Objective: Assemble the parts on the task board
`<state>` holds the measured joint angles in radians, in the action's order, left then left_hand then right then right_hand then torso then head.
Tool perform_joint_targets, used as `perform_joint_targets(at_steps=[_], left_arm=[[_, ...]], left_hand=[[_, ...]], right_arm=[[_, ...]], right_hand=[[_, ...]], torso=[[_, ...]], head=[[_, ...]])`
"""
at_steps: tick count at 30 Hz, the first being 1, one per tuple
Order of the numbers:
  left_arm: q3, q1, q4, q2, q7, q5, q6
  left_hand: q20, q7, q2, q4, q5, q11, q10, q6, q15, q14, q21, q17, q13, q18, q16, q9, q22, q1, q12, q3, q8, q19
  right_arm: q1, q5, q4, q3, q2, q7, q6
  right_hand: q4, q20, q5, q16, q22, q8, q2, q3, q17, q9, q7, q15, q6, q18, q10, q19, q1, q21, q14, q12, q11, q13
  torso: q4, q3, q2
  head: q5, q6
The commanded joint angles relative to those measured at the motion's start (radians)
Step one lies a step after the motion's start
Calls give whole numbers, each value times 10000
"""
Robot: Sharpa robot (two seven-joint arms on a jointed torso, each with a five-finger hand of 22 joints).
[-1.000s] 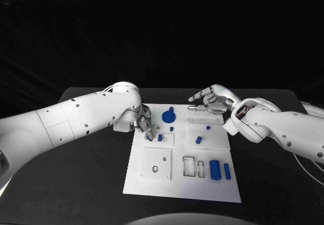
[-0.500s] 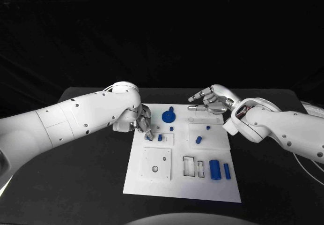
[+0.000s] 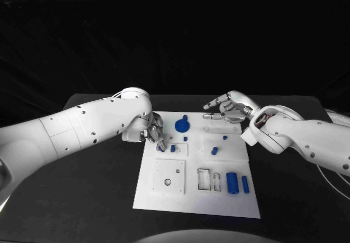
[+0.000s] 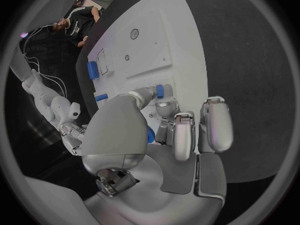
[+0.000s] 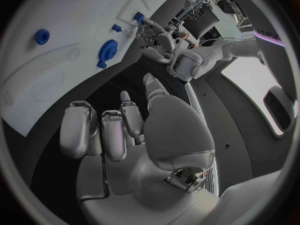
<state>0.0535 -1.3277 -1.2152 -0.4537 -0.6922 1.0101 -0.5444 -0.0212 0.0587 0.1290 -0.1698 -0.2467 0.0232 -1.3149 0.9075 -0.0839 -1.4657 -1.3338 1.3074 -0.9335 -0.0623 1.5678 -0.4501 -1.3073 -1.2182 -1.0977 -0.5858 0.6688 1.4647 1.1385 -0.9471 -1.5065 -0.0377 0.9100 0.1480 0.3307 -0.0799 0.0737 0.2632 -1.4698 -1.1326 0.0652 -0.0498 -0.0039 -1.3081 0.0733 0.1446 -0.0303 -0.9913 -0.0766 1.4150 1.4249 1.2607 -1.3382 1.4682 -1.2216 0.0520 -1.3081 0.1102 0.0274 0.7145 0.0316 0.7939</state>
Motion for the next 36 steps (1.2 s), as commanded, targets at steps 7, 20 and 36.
perform_joint_targets(at_steps=[7,20,36], left_arm=[[68,151,107,110,-1189,-457,-308],[75,161,155,170,-1474,-698,-303],[80,162,246,233,-1579,-815,-64]], left_hand=[[-63,-9,-87,1468,-61,-39,23,29,60,-1051,54,2634,63,91,30,16,-1121,113,97,-1473,-12,502],[-54,-74,-186,1412,-40,-1,-60,174,36,-1051,9,2634,-63,101,30,16,-1169,575,-6,-1292,-73,507],[-10,-170,-389,978,-28,67,-127,481,-17,-1051,-95,2634,-216,125,30,126,-1270,1501,-125,-645,-348,535]], right_arm=[[-7,-20,-25,-2,-5,81,-142],[-7,-21,-55,-2,7,78,-144],[-6,-21,-78,-2,18,76,-160]], right_hand=[[3,3,52,43,7,24,53,-40,-1012,16,-45,41,26,-71,-51,-37,16,33,666,31,-1,-668],[17,3,53,38,4,24,48,-38,-1020,16,-45,40,27,-71,-51,-36,36,32,668,27,-2,-669],[17,3,53,38,4,24,48,-38,-1020,16,-45,40,27,-71,-51,-36,36,32,668,27,-2,-669]], torso=[[-7,6,-1],[0,6,2],[-3,4,4]], head=[[-2,21],[-1,19],[2,5]])
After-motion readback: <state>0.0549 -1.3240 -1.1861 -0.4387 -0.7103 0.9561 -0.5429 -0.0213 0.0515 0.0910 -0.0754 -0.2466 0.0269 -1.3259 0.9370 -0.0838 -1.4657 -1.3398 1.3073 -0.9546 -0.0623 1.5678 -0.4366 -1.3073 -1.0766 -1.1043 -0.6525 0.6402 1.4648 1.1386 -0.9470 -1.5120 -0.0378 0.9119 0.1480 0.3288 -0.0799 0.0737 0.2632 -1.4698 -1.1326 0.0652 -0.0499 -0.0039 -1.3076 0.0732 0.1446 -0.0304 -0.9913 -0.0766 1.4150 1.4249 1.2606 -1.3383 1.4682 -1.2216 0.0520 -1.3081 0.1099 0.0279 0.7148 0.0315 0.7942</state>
